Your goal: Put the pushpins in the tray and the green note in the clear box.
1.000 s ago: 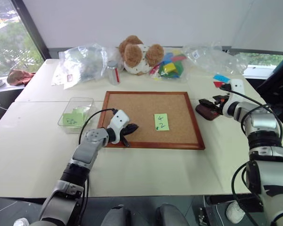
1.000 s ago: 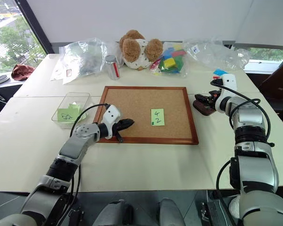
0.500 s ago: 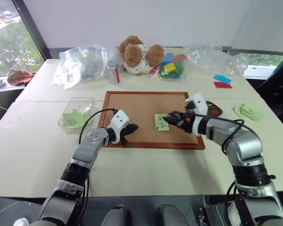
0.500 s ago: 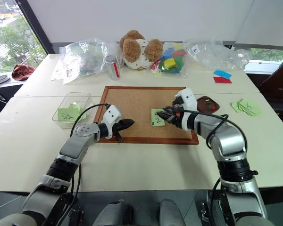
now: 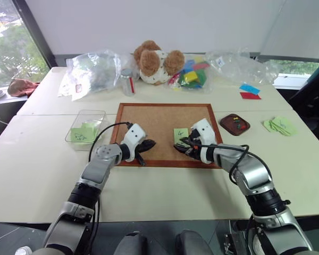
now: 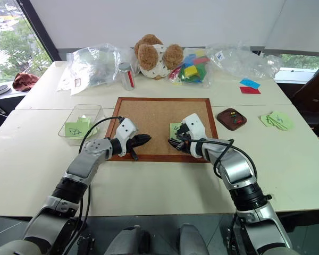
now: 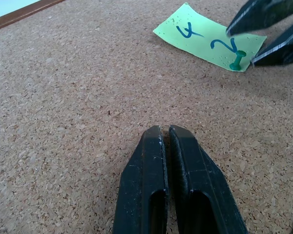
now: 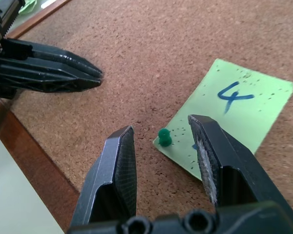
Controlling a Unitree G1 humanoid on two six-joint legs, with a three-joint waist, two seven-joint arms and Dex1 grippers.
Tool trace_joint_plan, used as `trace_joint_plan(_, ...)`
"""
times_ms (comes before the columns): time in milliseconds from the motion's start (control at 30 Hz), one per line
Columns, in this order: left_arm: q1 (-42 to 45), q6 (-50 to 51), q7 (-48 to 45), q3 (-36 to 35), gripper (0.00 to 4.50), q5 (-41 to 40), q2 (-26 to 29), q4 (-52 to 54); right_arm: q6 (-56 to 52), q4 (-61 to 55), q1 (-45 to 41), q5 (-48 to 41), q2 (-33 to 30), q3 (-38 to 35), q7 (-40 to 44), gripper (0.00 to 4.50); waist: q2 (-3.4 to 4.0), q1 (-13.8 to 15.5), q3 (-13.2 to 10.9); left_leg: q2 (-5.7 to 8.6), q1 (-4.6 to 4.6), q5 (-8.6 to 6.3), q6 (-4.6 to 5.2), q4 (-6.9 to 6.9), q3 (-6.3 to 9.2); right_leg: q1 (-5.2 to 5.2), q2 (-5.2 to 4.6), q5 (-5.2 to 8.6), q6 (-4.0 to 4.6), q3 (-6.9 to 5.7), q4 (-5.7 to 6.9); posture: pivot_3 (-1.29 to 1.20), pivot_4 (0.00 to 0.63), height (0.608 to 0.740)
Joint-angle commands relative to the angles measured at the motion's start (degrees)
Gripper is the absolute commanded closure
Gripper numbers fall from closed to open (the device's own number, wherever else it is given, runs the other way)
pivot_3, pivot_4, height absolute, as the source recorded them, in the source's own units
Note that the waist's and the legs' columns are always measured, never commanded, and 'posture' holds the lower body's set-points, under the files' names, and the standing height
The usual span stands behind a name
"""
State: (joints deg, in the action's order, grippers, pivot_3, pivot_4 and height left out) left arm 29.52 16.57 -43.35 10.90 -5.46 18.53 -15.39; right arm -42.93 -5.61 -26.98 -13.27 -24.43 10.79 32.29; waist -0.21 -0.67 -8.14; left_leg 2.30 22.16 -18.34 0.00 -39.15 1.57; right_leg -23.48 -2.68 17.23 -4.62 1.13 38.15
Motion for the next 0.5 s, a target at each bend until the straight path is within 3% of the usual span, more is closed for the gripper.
trace_joint_plan(33, -2.3, 1.9, -0.1, 1.7, 4.25, 1.9, 0.9, -1.8, 1.5, 0.6, -0.6, 0.2, 1.3, -0.7, -0.3, 2.59, 0.00, 0.0, 0.0, 0.00, 0.00, 0.00, 0.00, 0.00, 0.00, 0.00, 0.00, 0.00, 0.00, 0.00, 0.00, 0.00, 0.150, 0.740)
trace_joint_plan(67, -2.3, 1.9, -0.1, 1.7, 4.25, 1.9, 0.9, -1.7, 1.6, 0.8, -0.7, 0.3, 1.4, -0.7, -0.2, 2.59, 0.00, 0.0, 0.0, 0.00, 0.00, 0.01, -0.01, 0.00, 0.00, 0.00, 0.00, 0.00, 0.00, 0.00, 0.00, 0.00, 0.150, 0.740)
trace_joint_plan(133, -2.4, 2.0, -0.1, 1.8, 4.25, 1.9, 1.0, -1.5, 1.6, 1.3, -1.0, 0.5, 1.6, -0.6, -0.1, 3.16, 0.00, 0.0, 0.0, 0.00, 0.00, 0.02, -0.04, 0.01, 0.00, -0.01, 0.00, 0.00, 0.00, 0.00, 0.00, 0.00, 0.150, 0.740)
trace_joint_plan(233, -2.6, 2.2, 0.0, 1.8, 4.25, 1.8, 1.0, -1.2, 1.7, 1.5, -1.2, 0.7, 1.6, -0.5, 0.3, 4.47, 0.00, -0.1, 0.0, 0.00, 0.00, 0.01, -0.02, 0.01, 0.00, -0.01, 0.00, 0.00, 0.00, 0.00, 0.00, 0.00, 0.150, 0.740)
trace_joint_plan(500, -3.5, 2.8, -0.2, 2.5, 4.25, 1.9, 1.1, -0.4, -1.5, -3.0, -2.5, -1.2, 0.7, -3.0, 1.0, 4.47, 0.00, -0.1, 0.0, 0.00, 0.00, 0.00, 0.00, 0.03, 0.00, -0.02, 0.01, 0.00, 0.00, 0.00, 0.00, 0.00, 0.150, 0.740)
